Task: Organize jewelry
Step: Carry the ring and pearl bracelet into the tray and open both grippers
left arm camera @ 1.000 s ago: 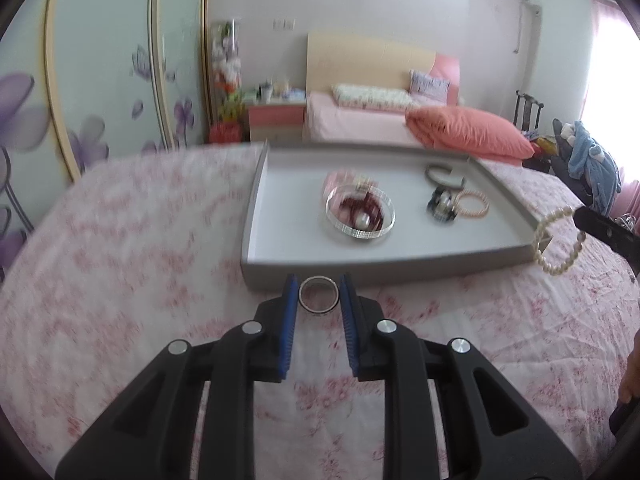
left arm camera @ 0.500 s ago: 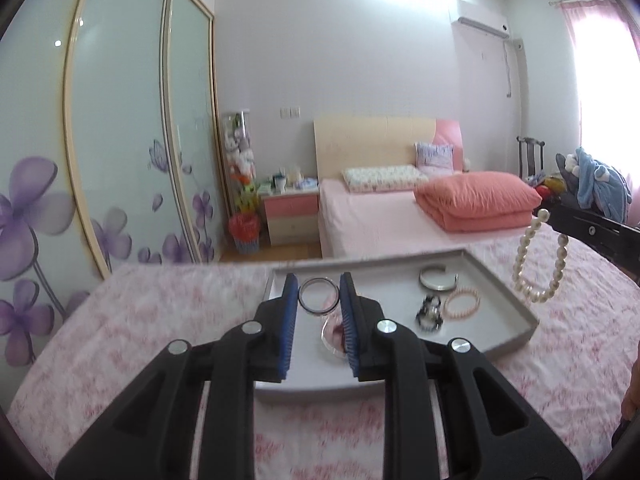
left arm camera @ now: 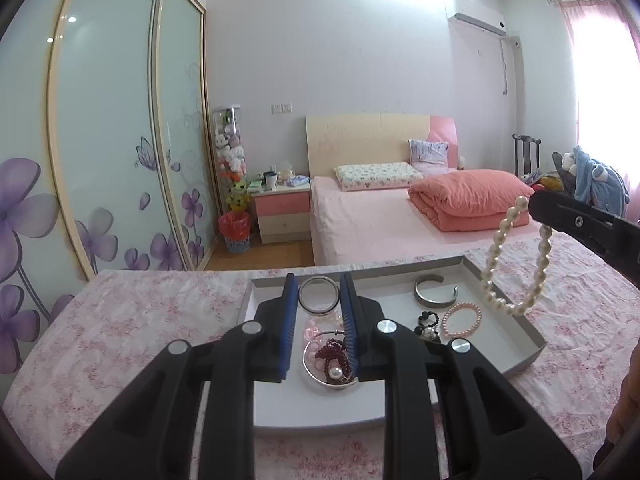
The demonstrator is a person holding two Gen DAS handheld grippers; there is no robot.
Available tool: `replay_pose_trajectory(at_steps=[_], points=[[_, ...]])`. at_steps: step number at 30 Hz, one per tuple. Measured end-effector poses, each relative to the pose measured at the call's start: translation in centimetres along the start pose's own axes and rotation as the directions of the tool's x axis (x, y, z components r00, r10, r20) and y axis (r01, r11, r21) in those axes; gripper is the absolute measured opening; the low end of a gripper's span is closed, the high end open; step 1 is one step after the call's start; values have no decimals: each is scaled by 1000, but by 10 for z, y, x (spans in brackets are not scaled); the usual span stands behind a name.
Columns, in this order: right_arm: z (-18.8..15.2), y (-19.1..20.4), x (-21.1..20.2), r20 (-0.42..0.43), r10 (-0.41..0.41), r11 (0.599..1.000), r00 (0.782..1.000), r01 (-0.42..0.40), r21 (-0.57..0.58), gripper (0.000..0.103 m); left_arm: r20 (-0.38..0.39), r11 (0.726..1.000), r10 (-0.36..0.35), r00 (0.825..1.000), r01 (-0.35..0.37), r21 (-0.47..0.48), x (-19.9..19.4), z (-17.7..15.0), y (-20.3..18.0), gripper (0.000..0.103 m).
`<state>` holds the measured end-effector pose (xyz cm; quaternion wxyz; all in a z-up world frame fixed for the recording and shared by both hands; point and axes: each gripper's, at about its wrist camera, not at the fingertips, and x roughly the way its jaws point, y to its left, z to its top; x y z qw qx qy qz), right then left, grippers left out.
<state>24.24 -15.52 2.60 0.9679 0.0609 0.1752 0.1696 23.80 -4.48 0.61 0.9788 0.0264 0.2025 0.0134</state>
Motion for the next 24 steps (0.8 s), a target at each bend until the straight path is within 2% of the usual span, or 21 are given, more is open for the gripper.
replay_pose_trajectory(at_steps=[11, 17, 18, 19, 21, 24], points=[[-18, -18, 54, -112, -18, 998, 994, 24, 59, 11, -71, 1000, -16, 997, 17, 9, 56, -7, -1, 22], [-28, -24, 72, -168, -26, 996, 985, 40, 83, 11, -123, 999, -46, 991, 44, -18, 80, -11, 0, 24], [-28, -26, 74, -176, -25, 995, 984, 42, 94, 14, -130, 998, -53, 990, 50, -26, 83, -12, 1, 26], [-30, -27, 74, -182, -26, 993, 983, 46, 104, 19, -138, 998, -59, 989, 54, -35, 85, -13, 3, 34], [-30, -31, 72, -178, -45, 991, 983, 66, 118, 44, -141, 997, -60, 988, 52, -59, 86, -15, 9, 40], [-28, -36, 62, -158, -64, 989, 985, 84, 125, 47, -135, 995, -54, 989, 43, -86, 81, -14, 21, 46]])
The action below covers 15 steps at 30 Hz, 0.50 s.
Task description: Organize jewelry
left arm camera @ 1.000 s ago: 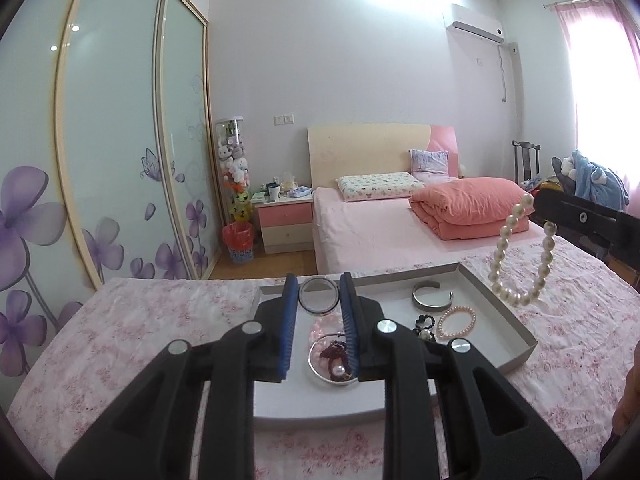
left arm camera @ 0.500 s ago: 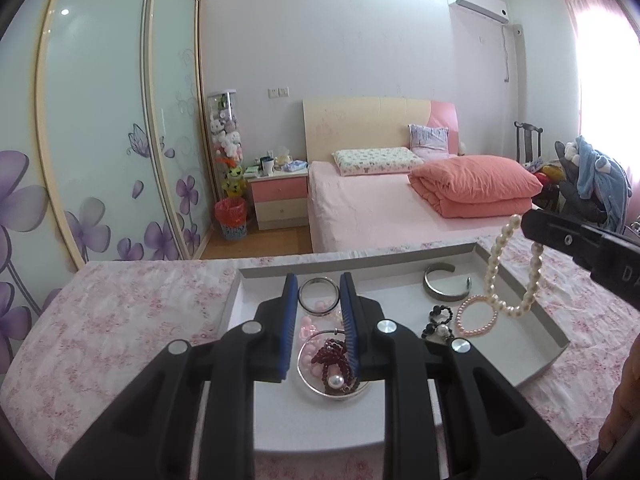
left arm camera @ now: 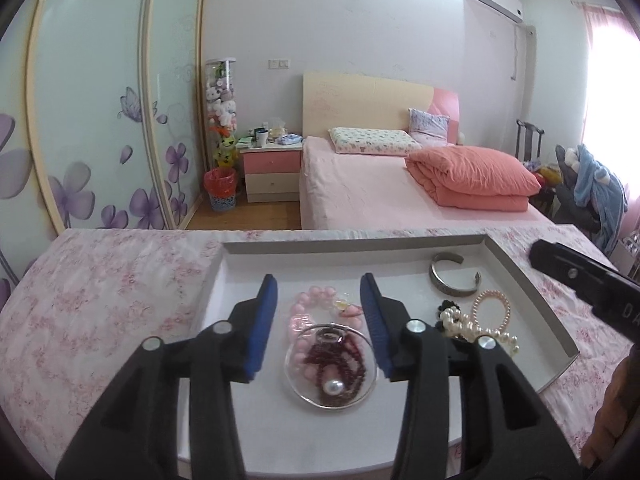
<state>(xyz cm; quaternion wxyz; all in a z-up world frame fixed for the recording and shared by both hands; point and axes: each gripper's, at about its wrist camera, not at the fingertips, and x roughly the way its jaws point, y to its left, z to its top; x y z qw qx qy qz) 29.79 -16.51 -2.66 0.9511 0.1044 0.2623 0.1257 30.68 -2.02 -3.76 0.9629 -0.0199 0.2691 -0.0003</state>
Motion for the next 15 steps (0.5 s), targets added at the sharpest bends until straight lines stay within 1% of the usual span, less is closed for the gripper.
replay_pose_trajectory(at_steps=[2, 4, 7, 9, 15], points=[[1, -3, -5, 5, -5, 1000, 1000, 5, 9, 47, 5, 1000, 5, 1000, -5, -28, -7, 1, 11, 50], [1, -6, -10, 6, -12, 1000, 1000, 12, 13, 47, 11, 999, 14, 1000, -14, -48, -16, 1, 22, 52], [-2, -5, -19, 8, -20, 1000, 1000, 20, 12, 49, 23, 998, 36, 999, -35, -56, -29, 2, 32, 55], [-4, -4, -28, 7, -20, 1000, 1000, 20, 9, 50, 29, 997, 46, 999, -45, -59, -41, -1, 38, 56], [-12, 5, -54, 12, -30, 999, 999, 31, -11, 59, 46, 997, 63, 997, -60, -58, -74, -12, 51, 63]])
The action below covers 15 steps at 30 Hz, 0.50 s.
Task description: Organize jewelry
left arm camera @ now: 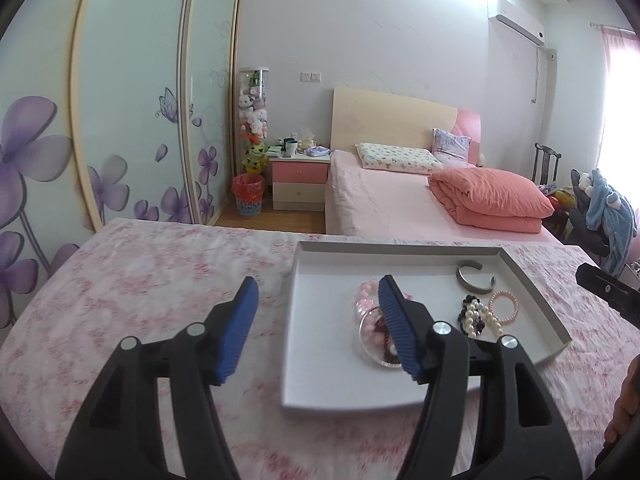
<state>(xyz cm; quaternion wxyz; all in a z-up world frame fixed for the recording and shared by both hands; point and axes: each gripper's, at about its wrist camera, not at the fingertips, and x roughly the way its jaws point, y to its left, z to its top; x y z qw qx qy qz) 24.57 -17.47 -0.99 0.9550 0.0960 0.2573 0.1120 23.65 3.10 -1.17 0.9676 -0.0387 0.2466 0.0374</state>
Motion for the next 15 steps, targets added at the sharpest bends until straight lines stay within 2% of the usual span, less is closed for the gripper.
replay_pose_trajectory(at_steps=[8, 10, 13, 15], points=[[-16, 17, -32, 5, -16, 999, 1000, 17, -37, 81, 14, 1000, -30, 999, 30, -5, -43, -16, 11, 80], [-21, 21, -39, 8, -18, 999, 1000, 18, -50, 91, 15, 999, -41, 999, 41, -4, -53, -21, 12, 85], [-29, 28, -51, 24, -17, 997, 1000, 19, -74, 100, 27, 999, -45, 999, 46, 0, -68, -28, 14, 92], [-33, 32, -59, 37, -18, 996, 999, 21, -85, 101, 36, 999, -50, 998, 50, 2, -76, -31, 15, 98]])
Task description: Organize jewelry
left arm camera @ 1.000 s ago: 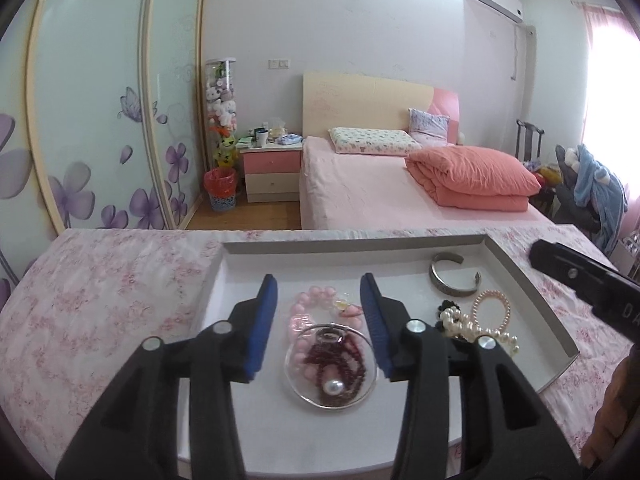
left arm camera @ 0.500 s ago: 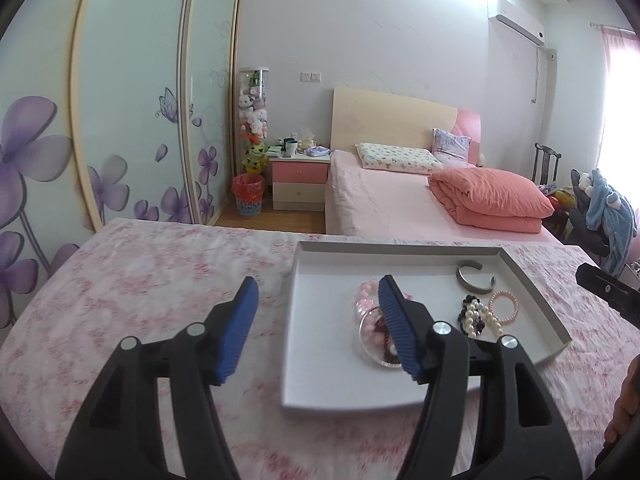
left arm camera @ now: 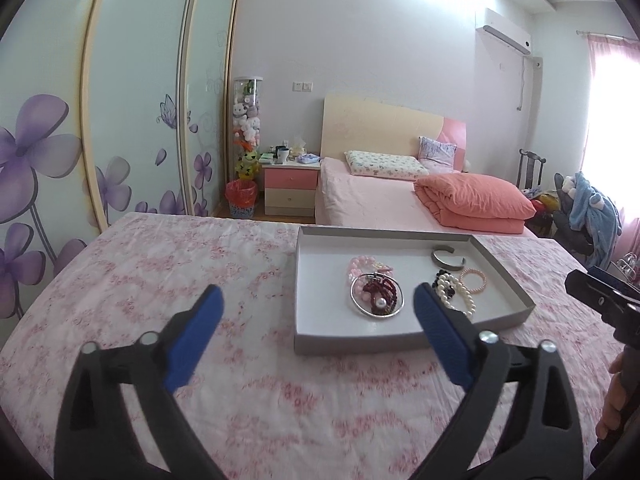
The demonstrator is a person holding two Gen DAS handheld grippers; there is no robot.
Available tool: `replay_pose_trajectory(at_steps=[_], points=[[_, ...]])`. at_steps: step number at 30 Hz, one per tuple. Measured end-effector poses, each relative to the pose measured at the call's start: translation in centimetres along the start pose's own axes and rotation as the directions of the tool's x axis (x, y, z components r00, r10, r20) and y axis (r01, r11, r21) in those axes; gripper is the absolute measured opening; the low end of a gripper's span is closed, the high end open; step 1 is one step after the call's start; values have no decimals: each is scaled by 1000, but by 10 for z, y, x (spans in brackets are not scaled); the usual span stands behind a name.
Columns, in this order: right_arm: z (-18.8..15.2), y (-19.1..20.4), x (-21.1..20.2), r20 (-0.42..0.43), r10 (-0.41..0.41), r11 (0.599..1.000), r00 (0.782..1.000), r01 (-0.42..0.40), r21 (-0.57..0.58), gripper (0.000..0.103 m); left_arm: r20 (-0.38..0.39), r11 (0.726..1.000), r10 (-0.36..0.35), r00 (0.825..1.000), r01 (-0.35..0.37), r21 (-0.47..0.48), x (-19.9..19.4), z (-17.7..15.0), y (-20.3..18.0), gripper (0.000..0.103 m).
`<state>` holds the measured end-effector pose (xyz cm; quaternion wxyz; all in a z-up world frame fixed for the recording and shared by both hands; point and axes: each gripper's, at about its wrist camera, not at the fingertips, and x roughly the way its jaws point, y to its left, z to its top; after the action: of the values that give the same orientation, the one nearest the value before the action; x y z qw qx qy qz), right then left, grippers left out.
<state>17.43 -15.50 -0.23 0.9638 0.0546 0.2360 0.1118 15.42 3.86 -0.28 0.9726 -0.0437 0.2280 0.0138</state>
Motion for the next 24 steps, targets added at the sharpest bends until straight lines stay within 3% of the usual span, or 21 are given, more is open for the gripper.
replay_pose_trajectory(at_steps=[12, 24], points=[[-19, 12, -35, 47, -17, 1000, 999, 18, -23, 101, 66, 999, 4, 998, -7, 46, -46, -24, -10, 99], [-41, 17, -52, 62, -14, 999, 998, 16, -45, 101, 94, 999, -16, 995, 12, 38, -67, -39, -13, 99]])
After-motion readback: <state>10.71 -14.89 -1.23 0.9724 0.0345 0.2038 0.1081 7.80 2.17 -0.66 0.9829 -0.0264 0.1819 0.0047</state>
